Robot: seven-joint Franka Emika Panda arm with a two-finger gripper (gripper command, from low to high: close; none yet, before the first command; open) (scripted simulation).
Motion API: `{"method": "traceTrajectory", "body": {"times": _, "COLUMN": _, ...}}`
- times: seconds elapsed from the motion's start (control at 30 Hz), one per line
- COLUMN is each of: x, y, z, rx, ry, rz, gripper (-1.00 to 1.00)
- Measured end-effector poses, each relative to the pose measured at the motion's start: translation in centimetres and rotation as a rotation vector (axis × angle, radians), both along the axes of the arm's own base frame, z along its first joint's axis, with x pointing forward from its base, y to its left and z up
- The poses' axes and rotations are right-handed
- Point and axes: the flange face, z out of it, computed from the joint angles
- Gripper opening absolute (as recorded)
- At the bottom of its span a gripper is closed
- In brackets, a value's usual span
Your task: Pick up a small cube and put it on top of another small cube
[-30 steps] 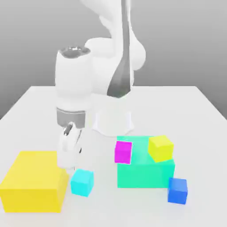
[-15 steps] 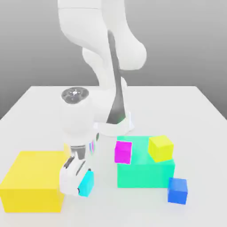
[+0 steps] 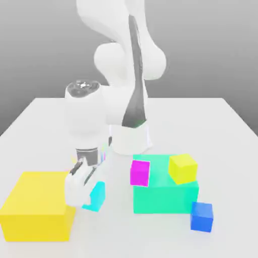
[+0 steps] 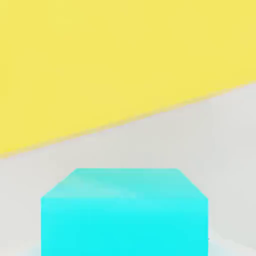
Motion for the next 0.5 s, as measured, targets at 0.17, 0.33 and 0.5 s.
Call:
{"method": "traceTrajectory", "body": {"times": 0.17, "x": 1.8, "y": 5.8, "z": 3.5, "rx": -0.05, "ry": -0.003, "rz": 0.145, "gripper": -1.0}}
{"method": "traceTrajectory", "body": {"times": 0.33, "x": 2.3, "y": 11.3, "z": 8.3, "rx": -0.053, "ry": 0.008, "rz": 0.119, "gripper": -1.0}}
{"method": "traceTrajectory", "body": {"times": 0.5, "x": 0.0, "y": 17.8, "z": 12.6, "rx": -0.028, "ry": 0.009, "rz": 0.149, "gripper": -1.0}}
